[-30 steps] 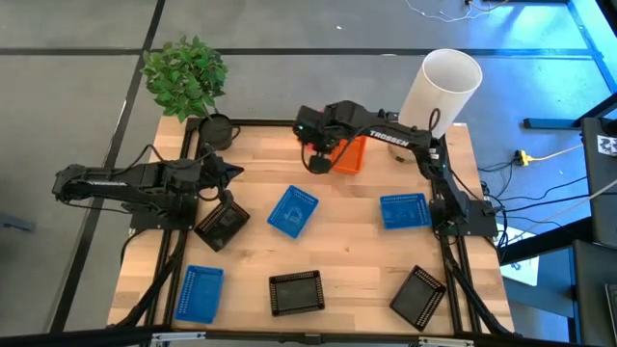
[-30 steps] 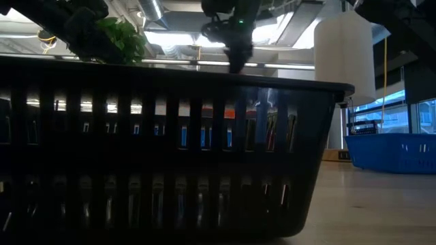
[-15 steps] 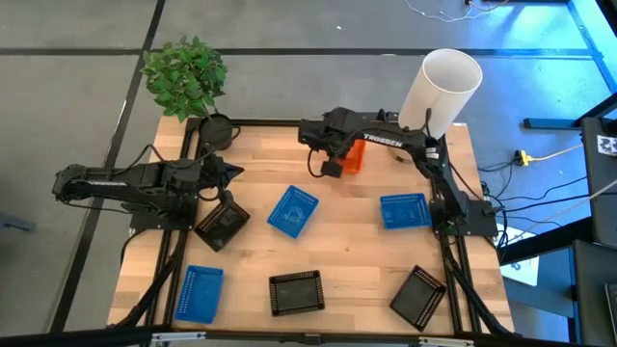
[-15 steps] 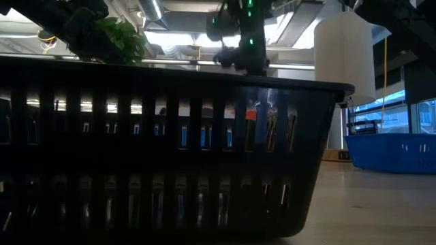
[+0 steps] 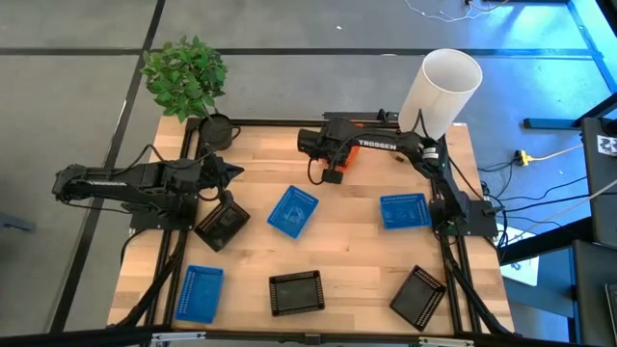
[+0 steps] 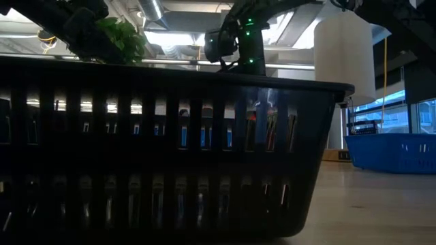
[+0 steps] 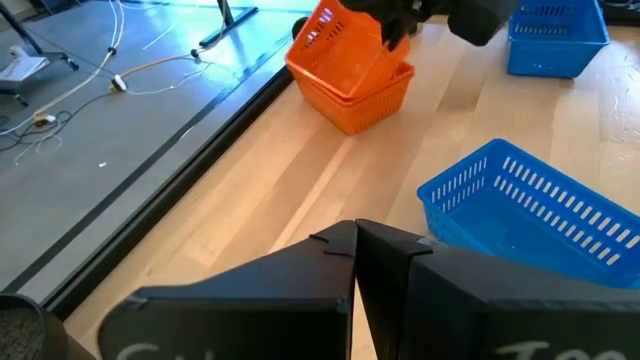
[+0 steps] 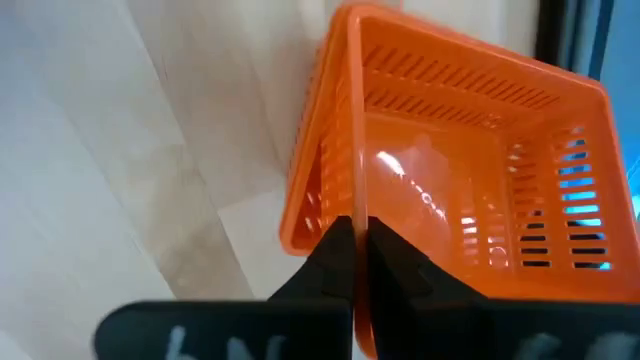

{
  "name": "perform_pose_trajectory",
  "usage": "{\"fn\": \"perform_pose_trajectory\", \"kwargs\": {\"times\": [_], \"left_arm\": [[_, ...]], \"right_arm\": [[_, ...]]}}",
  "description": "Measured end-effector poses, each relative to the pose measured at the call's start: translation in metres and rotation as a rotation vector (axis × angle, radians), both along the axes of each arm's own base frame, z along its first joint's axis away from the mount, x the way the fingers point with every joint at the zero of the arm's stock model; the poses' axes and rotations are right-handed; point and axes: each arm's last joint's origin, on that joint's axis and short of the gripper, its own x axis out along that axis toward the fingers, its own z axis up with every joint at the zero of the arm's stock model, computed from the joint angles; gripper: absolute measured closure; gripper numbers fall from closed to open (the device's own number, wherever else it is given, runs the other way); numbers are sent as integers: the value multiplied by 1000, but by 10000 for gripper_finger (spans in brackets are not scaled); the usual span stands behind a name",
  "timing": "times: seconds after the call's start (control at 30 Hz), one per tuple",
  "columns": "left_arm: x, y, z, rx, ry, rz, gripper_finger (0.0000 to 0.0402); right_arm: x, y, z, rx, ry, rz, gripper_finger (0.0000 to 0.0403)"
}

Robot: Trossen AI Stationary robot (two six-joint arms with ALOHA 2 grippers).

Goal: Stack baskets by color
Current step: Stack the left orange bin on the orange bins

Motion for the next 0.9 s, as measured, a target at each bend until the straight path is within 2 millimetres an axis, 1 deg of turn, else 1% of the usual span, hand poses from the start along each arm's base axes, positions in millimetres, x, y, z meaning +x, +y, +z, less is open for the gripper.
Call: {"fn": "perform_pose_trajectory", "kwargs": {"times": [0.23, 0.4, 0.47, 0.53, 0.73, 0.9], "left_arm": [[0, 0, 0, 0, -3, 0, 401], [0, 0, 0, 0, -3, 0, 401], [0, 0, 0, 0, -3, 1, 401], [0, 0, 0, 0, -3, 1, 401], [0, 0, 0, 0, -3, 1, 401], [0, 0, 0, -1, -3, 1, 401]], "right_arm": [[6, -2, 22, -21, -87, -1, 399], [6, -2, 23, -19, -93, -3, 399], [6, -1, 23, 7, -99, -4, 398], [6, -2, 22, 23, -101, -8, 387], [5, -3, 22, 21, -98, -2, 325], [5, -4, 22, 21, -97, 1, 308]]}}
